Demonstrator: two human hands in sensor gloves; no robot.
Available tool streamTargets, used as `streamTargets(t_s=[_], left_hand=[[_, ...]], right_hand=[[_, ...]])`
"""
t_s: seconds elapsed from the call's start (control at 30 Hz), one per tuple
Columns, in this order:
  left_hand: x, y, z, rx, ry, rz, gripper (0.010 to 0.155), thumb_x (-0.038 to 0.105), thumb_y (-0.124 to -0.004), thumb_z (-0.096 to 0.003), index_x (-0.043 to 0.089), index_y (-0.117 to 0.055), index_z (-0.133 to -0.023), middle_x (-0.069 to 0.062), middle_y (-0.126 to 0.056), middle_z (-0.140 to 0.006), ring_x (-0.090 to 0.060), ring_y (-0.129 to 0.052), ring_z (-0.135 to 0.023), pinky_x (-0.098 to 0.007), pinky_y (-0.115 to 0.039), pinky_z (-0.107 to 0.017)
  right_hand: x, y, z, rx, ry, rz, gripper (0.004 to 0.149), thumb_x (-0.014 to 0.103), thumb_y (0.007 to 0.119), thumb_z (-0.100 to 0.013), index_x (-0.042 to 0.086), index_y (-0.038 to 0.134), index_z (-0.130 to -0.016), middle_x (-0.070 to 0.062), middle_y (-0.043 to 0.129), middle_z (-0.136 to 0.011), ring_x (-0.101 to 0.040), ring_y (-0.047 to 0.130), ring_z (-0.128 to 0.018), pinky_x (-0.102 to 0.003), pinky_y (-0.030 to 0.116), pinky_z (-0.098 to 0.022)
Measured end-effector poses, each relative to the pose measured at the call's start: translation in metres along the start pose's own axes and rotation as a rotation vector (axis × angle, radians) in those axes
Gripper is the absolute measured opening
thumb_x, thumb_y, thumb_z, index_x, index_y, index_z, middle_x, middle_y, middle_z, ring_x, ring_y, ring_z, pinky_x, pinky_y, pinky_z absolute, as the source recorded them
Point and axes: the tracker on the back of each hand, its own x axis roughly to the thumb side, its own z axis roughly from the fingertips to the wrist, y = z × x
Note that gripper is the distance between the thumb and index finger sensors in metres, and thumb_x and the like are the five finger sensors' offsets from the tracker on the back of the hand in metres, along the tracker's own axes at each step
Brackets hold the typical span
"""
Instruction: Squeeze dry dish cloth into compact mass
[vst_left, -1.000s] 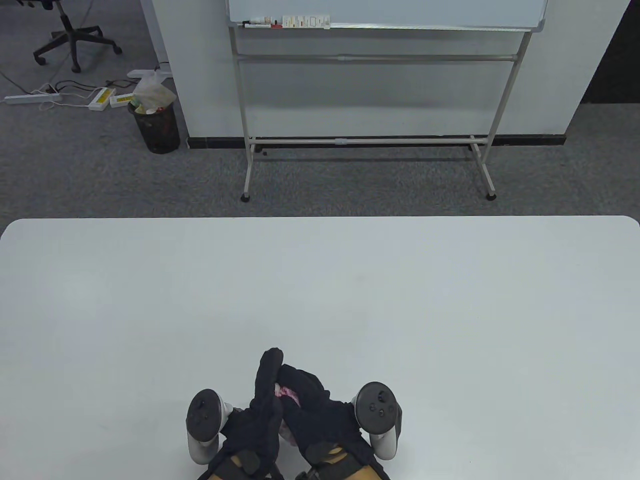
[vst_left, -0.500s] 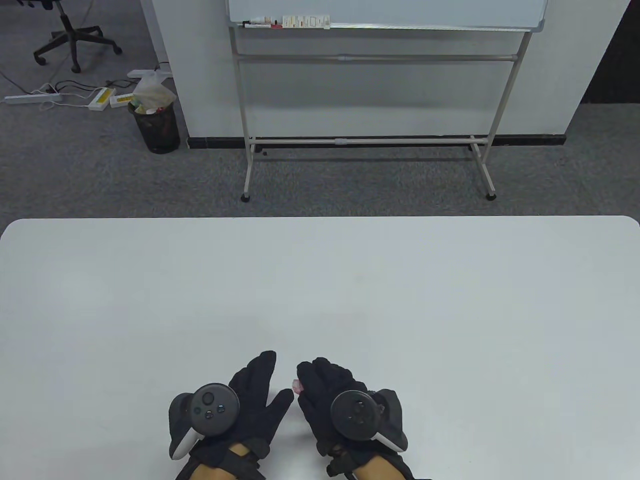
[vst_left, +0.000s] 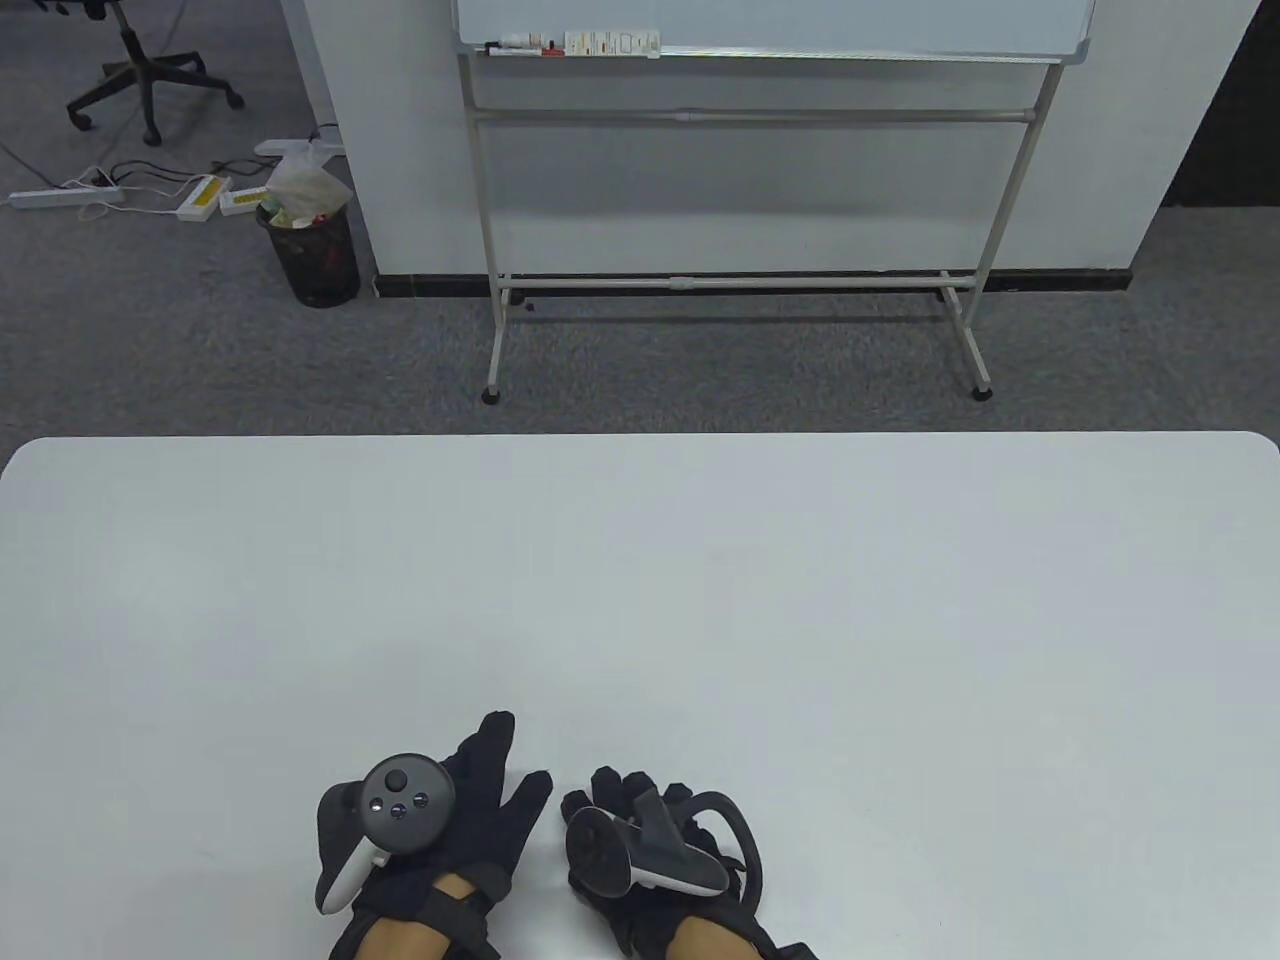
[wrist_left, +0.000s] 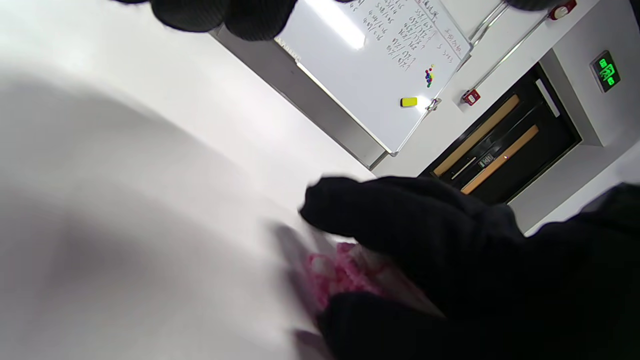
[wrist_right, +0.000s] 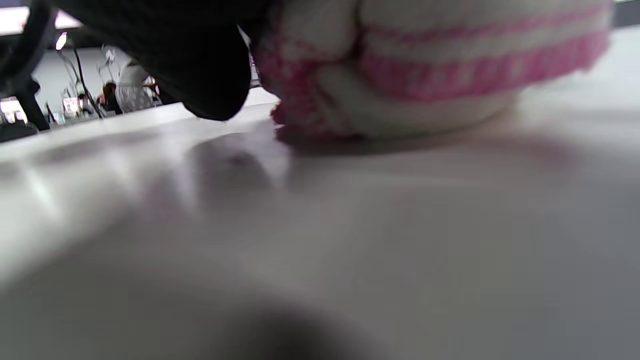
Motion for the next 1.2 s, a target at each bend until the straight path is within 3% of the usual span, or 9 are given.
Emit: streamTargets(t_s=[0.17,0.27,0.47,0.8,1.2], left_hand=[[-0.001,0.0,0.0,0.006,-0.004,0.003,0.081,0.074,-0.05,-0.0518,0.022,-0.026,-0.11,-0.024,-0.041,-0.111,-0.055,-0.048,-0.095,-0.068,-0.045,-0.067],[0.0,0.002,0.001,0.044,-0.038,0.044,0.081,0.074,-0.05,-0.052,0.022,-0.027,-0.11,-0.024,-0.042,-0.111,-0.055,-0.049,-0.095,-0.067,-0.046,-0.067],[-0.002,0.006,0.0,0.094,-0.059,0.067,0.08,0.074,-0.05,-0.0519,0.022,-0.029,-0.11,-0.023,-0.043,-0.111,-0.054,-0.049,-0.095,-0.067,-0.046,-0.067],[-0.007,0.009,0.0,0.094,-0.037,0.05,0.08,0.074,-0.05,-0.052,0.022,-0.03,-0.11,-0.023,-0.043,-0.111,-0.055,-0.047,-0.096,-0.067,-0.045,-0.067],[-0.006,0.009,-0.001,0.1,-0.034,0.045,0.08,0.073,-0.051,-0.0522,0.021,-0.03,-0.11,-0.023,-0.042,-0.112,-0.055,-0.045,-0.096,-0.068,-0.043,-0.068]], right_hand=[[0.0,0.009,-0.002,0.109,0.004,-0.08,0.077,0.064,0.068,-0.049,0.03,0.033,-0.109,-0.001,0.016,-0.115,-0.033,0.016,-0.11,-0.061,0.015,-0.075],[0.004,0.011,0.0,0.116,-0.009,-0.089,0.082,0.068,0.067,-0.048,0.033,0.025,-0.109,-0.001,0.014,-0.116,-0.033,0.02,-0.11,-0.061,0.018,-0.075],[-0.004,0.012,-0.002,0.138,-0.002,-0.216,0.084,0.07,0.067,-0.047,0.035,0.021,-0.108,0.003,0.01,-0.115,-0.029,0.009,-0.11,-0.06,0.011,-0.074],[-0.021,-0.008,0.003,-0.008,-0.016,-0.438,0.091,0.067,0.078,-0.045,0.03,0.023,-0.108,-0.005,0.016,-0.115,-0.038,0.013,-0.108,-0.066,0.013,-0.072],[-0.05,-0.053,0.03,-0.263,0.025,-0.642,0.085,0.065,0.075,-0.047,0.026,0.031,-0.109,-0.009,0.02,-0.115,-0.04,0.015,-0.108,-0.066,0.013,-0.071]])
